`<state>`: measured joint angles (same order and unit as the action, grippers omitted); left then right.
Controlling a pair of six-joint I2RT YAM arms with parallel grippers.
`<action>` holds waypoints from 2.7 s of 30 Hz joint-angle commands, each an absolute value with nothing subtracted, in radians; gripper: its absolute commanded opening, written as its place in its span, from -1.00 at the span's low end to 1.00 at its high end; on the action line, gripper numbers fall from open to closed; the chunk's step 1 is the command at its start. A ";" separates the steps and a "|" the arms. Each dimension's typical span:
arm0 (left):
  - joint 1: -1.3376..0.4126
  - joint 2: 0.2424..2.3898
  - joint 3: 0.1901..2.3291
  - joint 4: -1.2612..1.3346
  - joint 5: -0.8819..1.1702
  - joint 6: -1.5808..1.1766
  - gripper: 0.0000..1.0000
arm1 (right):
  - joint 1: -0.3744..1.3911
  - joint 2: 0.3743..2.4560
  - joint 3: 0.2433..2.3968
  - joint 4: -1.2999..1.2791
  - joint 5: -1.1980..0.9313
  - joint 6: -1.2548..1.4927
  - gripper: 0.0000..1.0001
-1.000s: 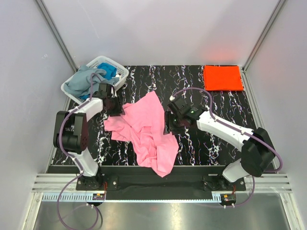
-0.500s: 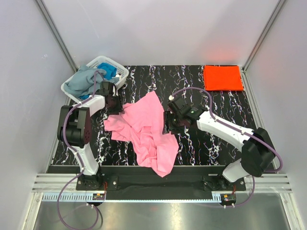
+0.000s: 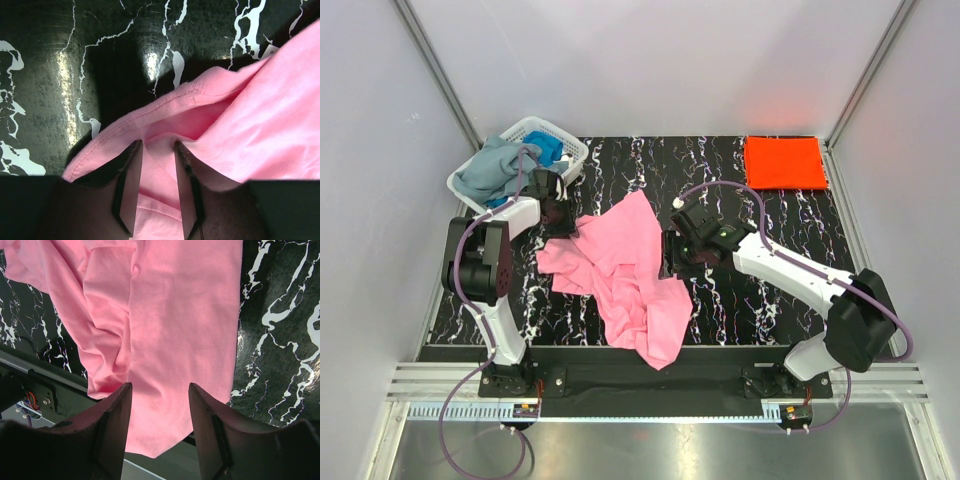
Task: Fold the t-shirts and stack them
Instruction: Flatten the tshirt out
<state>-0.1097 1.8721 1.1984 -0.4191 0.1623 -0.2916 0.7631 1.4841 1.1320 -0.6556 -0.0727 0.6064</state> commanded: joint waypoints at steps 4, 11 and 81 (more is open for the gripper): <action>-0.115 1.835 1.224 -0.371 0.196 -0.278 -0.40 | 0.765 1.448 1.134 -0.640 -0.078 0.597 0.14; -0.126 1.812 1.233 -0.390 0.187 -0.282 -0.51 | 0.765 1.454 1.129 -0.635 -0.078 0.600 0.15; -0.158 1.858 1.266 -0.430 0.189 -0.006 -0.73 | 0.765 1.420 1.120 -0.644 -0.071 0.584 0.18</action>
